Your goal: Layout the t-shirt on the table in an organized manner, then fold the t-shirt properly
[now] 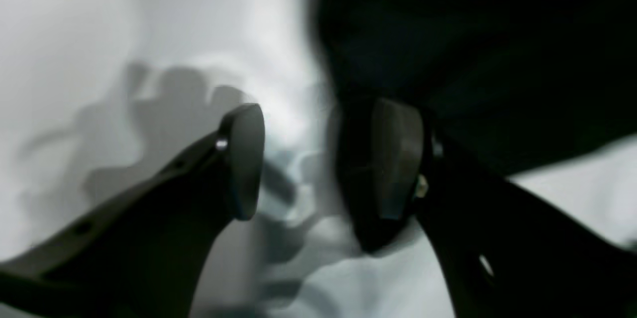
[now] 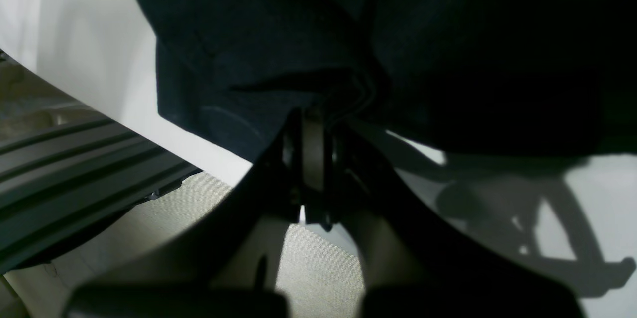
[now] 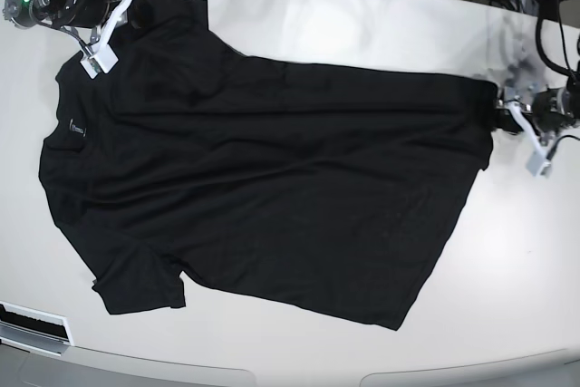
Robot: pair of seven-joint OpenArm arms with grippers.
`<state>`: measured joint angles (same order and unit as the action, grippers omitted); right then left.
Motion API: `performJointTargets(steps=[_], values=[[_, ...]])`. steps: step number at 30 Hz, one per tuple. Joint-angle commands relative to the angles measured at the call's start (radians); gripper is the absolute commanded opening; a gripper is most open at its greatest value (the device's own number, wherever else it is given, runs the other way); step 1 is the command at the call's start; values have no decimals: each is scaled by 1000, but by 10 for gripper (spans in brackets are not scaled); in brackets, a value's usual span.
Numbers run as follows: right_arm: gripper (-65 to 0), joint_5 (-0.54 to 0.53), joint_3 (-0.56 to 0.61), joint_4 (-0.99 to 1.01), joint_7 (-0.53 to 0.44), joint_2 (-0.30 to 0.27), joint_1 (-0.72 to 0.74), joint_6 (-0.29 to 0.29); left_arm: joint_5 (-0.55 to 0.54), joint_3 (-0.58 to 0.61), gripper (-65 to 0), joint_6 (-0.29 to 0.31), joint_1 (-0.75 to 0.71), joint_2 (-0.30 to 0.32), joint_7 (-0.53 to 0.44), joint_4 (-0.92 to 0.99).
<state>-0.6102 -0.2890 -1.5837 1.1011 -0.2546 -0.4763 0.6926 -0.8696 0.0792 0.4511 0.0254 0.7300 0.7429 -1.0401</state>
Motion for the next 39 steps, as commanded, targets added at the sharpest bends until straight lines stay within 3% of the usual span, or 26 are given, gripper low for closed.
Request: performJointTargets(steps=[1,10,12,15,20,24,27,31,39], values=[[-650,34,1,2,36,-9,-11,-8,22,3,-296,-10,-3,15,55,2],[-650,34,1,2,36,-9,-11,-8,26,-1,-308,-22,-3,26,56,2],[-650,34,1,2,36,-9,-11,-7,26,-1,-400,-36,-6,24,64,2],[-650,34,1,2,36,-9,-5,-8,24,-1,-628,-63,-15,20,68,2],[-650,25,1,-5,22,-9,21,-6,25,-2,-650,-61,3,33,162,1],[-650,-22,1,-77,22,-9,21,6,6,-2,-650,-57,34,84,191,-2],[-650,-5,1,-185,42,-10,2,6,-88,-27,-650,35,42,133,202,-14],[-650,90,1,-372,43,-15,-29,6,-302,-140,-650,232,41,183,259,-51],[-650,175,-6,-696,43,-122,-129,6,-614,-393,-650,247,41,230,455,-79]])
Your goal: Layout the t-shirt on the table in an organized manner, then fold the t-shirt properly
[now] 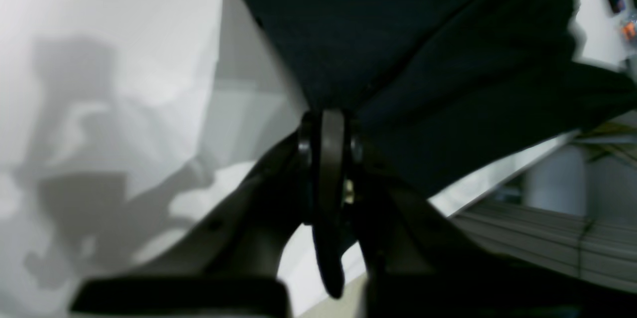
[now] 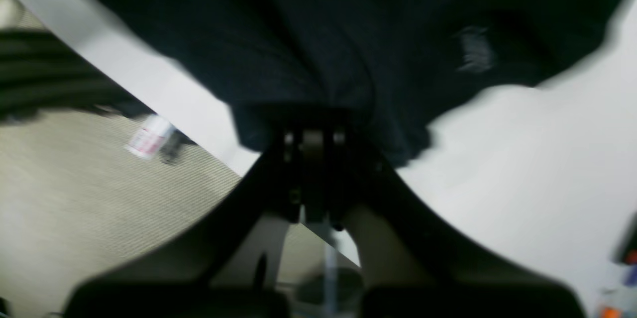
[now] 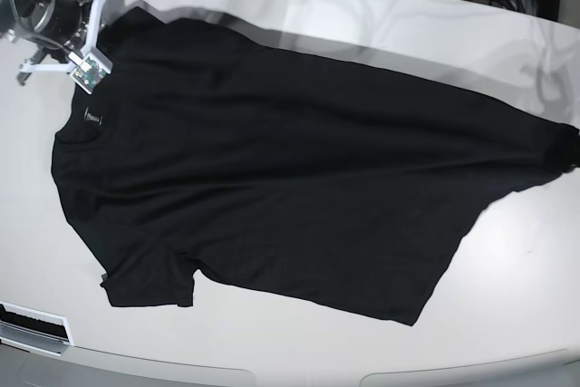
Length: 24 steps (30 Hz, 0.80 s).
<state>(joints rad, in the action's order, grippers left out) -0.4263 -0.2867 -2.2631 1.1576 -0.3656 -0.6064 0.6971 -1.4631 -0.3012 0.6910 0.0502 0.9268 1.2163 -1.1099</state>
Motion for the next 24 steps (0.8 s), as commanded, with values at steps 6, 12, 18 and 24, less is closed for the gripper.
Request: performJointTargets(steps=[6,12,18,24], values=[[-650,9,-131,-93,-28,-45,-56,0,-20,-29,-650,7,14,78,40,-48],[-650,-3,-335,-93,-25,-44,-84,-158,-20,-28,-650,7,-8,84,128,-197],[-650,-107,-515,-93,19,-45,-84,-121,-20,-29,-650,7,-97,95,180,-520],[-650,-267,-695,-93,84,-45,-84,-86,-20,-86,-650,7,-103,95,180,-782]])
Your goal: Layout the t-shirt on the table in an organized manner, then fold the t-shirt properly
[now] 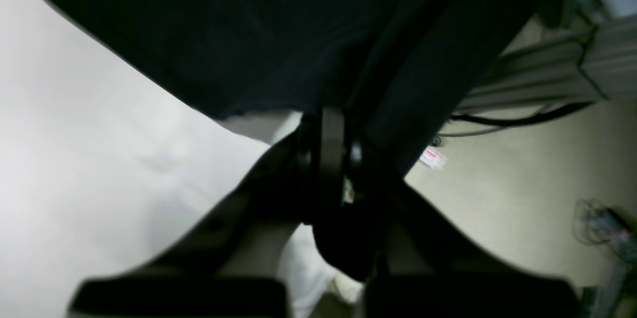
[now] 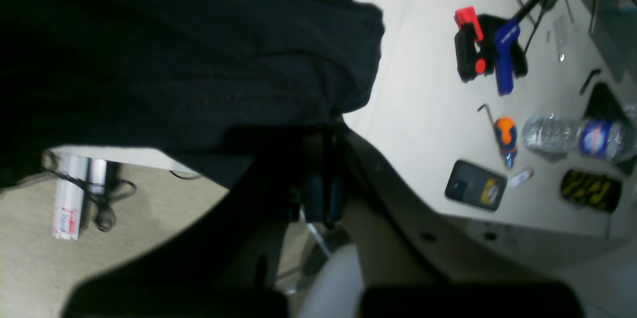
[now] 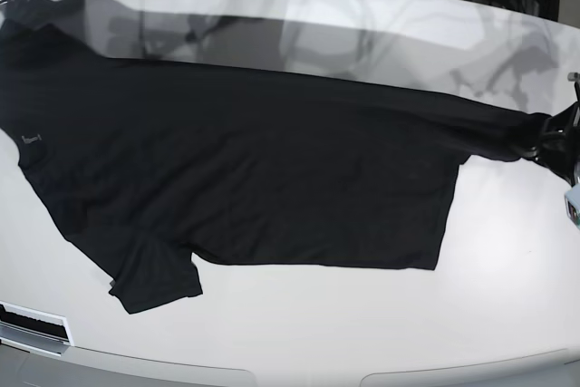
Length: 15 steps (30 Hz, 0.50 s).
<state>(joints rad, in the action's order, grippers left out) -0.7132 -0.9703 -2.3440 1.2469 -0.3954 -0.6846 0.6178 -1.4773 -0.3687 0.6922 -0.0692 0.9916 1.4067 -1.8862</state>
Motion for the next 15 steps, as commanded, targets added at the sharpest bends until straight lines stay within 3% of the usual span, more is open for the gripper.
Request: performJointTargets(steps=[1,5,8,13,15], values=[[-650,-8,-47,-12,5,-15,-5,-7,-6,-53,-650,6,17,31,-10,-37],[-650,-145,-217,-12,15,-18,-5,-7,-6,-253,-650,6,17,42,-32,-136],[-650,-272,-352,-12,15,-31,-2,10,-6,-409,-650,6,17,87,-56,-160],[-650,-286,-513,-12,14,-99,0,21,-6,-618,-650,-2,17,181,-68,-161],[-650,-285,-513,-12,14,-134,0,21,-6,-679,-650,-2,17,218,-72,-161]])
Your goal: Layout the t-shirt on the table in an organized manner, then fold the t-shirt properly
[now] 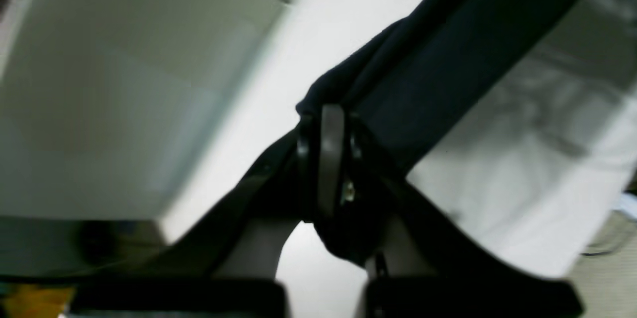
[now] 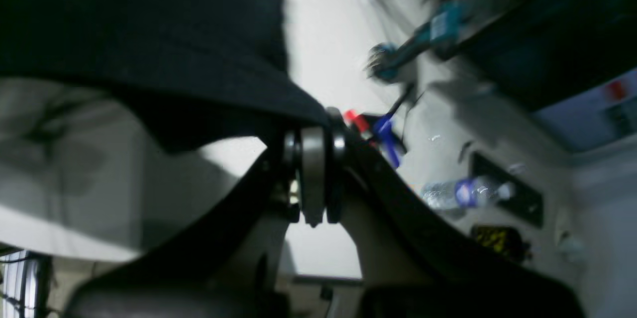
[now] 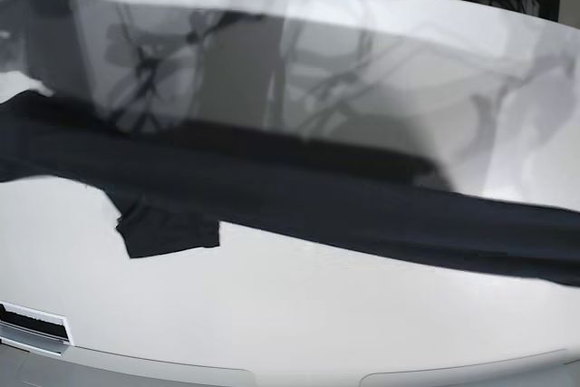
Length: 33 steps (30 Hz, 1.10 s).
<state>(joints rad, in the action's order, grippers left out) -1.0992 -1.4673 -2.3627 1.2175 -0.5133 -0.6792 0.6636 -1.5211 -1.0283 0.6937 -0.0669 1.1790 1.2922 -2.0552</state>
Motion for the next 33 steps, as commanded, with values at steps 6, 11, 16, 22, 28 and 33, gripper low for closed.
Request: performJointTargets(steps=[6,11,16,22,28,33], values=[[-650,162,-16,6,43,-92,-5,-39,55,-173,-650,-23,14,132,15,8],[-650,239,-16,6,24,-121,-5,-49,196,-216,-650,-98,14,170,-42,10],[-650,318,-16,6,-36,-122,-5,-69,223,-216,-650,-107,14,164,-43,19],[-650,303,-16,6,-56,-122,-5,-69,199,-216,-650,-107,4,155,-43,43],[-650,233,-16,6,-56,-122,-5,-69,195,-216,-650,-107,-61,90,-60,61],[-650,116,-16,6,-58,-122,-5,-22,167,-216,-650,-102,-116,38,-66,61]])
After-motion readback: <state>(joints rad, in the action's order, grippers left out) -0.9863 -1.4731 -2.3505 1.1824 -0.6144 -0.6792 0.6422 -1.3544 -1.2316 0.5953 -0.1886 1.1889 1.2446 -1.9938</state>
